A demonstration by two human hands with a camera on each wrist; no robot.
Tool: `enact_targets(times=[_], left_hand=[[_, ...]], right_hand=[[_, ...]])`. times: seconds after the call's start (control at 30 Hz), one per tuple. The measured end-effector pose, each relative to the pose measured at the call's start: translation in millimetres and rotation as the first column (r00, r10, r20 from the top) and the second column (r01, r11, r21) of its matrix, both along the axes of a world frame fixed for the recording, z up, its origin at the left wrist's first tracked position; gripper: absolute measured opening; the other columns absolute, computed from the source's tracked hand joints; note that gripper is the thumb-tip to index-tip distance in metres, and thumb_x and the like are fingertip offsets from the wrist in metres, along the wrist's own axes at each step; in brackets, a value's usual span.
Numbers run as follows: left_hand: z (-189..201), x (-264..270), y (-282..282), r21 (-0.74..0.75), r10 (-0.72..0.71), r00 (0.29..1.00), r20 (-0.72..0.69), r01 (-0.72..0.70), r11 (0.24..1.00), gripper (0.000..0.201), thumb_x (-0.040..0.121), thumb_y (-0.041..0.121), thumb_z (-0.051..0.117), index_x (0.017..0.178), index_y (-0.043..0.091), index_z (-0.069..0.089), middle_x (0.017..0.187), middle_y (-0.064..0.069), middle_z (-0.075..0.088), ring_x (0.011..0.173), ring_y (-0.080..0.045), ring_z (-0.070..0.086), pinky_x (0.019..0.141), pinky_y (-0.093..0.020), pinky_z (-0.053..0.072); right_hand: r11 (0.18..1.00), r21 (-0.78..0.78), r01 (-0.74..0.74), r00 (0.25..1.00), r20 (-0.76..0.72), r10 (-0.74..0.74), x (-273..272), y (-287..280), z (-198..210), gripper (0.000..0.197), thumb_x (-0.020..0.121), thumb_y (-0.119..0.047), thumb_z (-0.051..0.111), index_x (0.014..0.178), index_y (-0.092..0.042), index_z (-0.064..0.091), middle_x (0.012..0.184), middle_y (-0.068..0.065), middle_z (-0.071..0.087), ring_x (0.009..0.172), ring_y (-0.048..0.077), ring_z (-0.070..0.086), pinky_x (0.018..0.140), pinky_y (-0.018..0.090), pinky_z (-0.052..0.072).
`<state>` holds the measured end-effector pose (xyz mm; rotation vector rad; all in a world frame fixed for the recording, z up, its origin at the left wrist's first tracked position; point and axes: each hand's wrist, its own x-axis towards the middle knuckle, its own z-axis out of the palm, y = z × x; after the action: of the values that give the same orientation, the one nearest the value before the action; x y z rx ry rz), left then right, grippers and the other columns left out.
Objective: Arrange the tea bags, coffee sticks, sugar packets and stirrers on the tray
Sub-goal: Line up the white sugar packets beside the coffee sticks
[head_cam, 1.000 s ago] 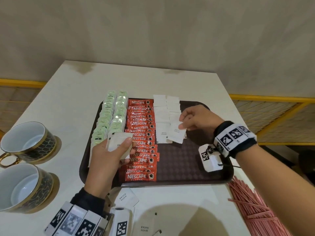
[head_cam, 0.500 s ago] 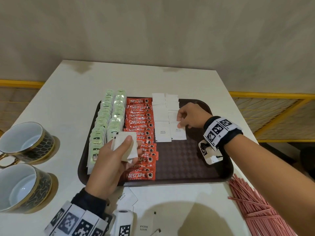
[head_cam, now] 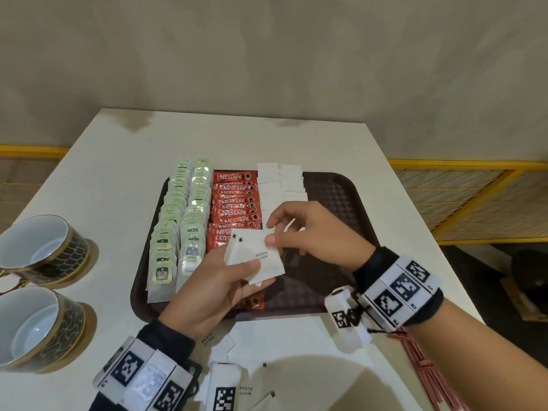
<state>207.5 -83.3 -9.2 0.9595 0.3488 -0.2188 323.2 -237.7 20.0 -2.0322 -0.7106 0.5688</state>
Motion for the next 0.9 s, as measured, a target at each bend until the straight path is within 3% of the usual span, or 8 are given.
enact_targets(times=[0.13,0.23,0.33,0.43,0.63,0.73,0.83,0.9], left_hand=[[0.0,-1.6,-5.3,0.048,-0.050,0.999,0.006,0.050,0.998,0.041,0.089,-0.003,0.054,0.129,0.009,0.053,0.119,-0.010,0.069,0.107,-0.027,0.067,0.084,-0.038,0.058],[1.3,-2.8,-5.3,-0.061,-0.029,0.999,-0.015,0.028,0.998,0.036,0.091,0.001,0.051,0.126,0.006,0.054,0.118,-0.012,0.069,0.106,-0.029,0.067,0.084,-0.044,0.057],[3.3,-3.0,-3.4,-0.137,-0.008,1.000,-0.023,0.005,0.991,0.029,0.095,0.004,0.045,0.122,0.003,0.056,0.116,-0.018,0.068,0.104,-0.036,0.067,0.085,-0.046,0.055],[3.2,-2.4,-2.5,-0.070,0.015,1.000,-0.002,-0.015,0.997,0.025,0.098,0.008,0.044,0.116,0.005,0.060,0.113,-0.018,0.070,0.102,-0.034,0.068,0.085,-0.041,0.056],[-1.3,0.4,-10.7,0.047,0.101,0.995,0.021,-0.102,0.994,0.026,0.092,0.011,0.055,0.118,0.008,0.061,0.109,-0.007,0.073,0.095,-0.019,0.072,0.069,-0.029,0.060],[-2.7,0.6,-17.3,0.060,0.129,0.992,0.011,-0.129,0.990,0.031,0.092,0.016,0.057,0.122,0.011,0.060,0.109,-0.006,0.073,0.096,-0.019,0.071,0.066,-0.029,0.059],[-2.5,-0.7,-19.2,0.040,0.123,0.992,-0.024,-0.122,0.992,0.026,0.095,0.025,0.054,0.116,0.013,0.063,0.105,-0.008,0.074,0.096,-0.022,0.071,0.068,-0.034,0.060],[-2.1,-2.0,-18.8,0.026,0.122,0.992,-0.037,-0.121,0.992,0.025,0.096,0.025,0.051,0.114,0.012,0.064,0.103,-0.009,0.074,0.096,-0.023,0.071,0.069,-0.035,0.060]], right_hand=[[1.000,0.015,0.015,1.000,-0.023,-0.015,-12.0,-5.3,0.4,0.016,0.077,-0.014,0.080,0.089,-0.016,0.069,0.070,-0.017,0.064,0.064,0.007,0.057,0.058,0.021,0.050],[0.992,0.046,0.114,0.992,-0.054,-0.111,-11.7,-15.5,1.8,0.013,0.079,-0.006,0.077,0.091,-0.009,0.071,0.071,-0.010,0.065,0.071,0.021,0.065,0.056,0.034,0.055],[0.977,0.090,0.193,0.978,-0.101,-0.184,-10.7,-28.6,9.1,0.013,0.084,0.000,0.071,0.096,-0.004,0.071,0.092,0.011,0.071,0.079,0.021,0.071,0.056,0.025,0.055],[0.936,0.171,0.307,0.944,-0.183,-0.276,-13.7,-41.4,18.1,0.007,0.087,0.003,0.066,0.091,-0.002,0.069,0.095,0.021,0.069,0.084,0.025,0.073,0.060,0.024,0.058],[0.794,0.244,0.557,0.749,-0.561,-0.353,-51.0,-38.5,1.8,0.010,0.089,0.002,0.062,0.087,-0.007,0.061,0.075,0.001,0.072,0.070,0.010,0.066,0.054,0.017,0.051],[0.693,0.270,0.669,0.646,-0.673,-0.361,-71.3,-28.1,-12.9,0.016,0.089,0.007,0.059,0.098,-0.006,0.062,0.088,0.008,0.075,0.078,0.012,0.072,0.057,0.018,0.054],[0.671,0.292,0.682,0.637,-0.687,-0.349,-84.8,-22.2,-21.3,0.040,0.089,0.013,0.054,0.118,-0.014,0.060,0.102,0.010,0.074,0.098,0.017,0.071,0.067,0.023,0.057],[0.679,0.291,0.674,0.632,-0.703,-0.326,-91.5,-19.7,-23.6,0.048,0.090,0.016,0.048,0.120,-0.018,0.061,0.110,0.007,0.072,0.106,0.016,0.068,0.071,0.025,0.058]])
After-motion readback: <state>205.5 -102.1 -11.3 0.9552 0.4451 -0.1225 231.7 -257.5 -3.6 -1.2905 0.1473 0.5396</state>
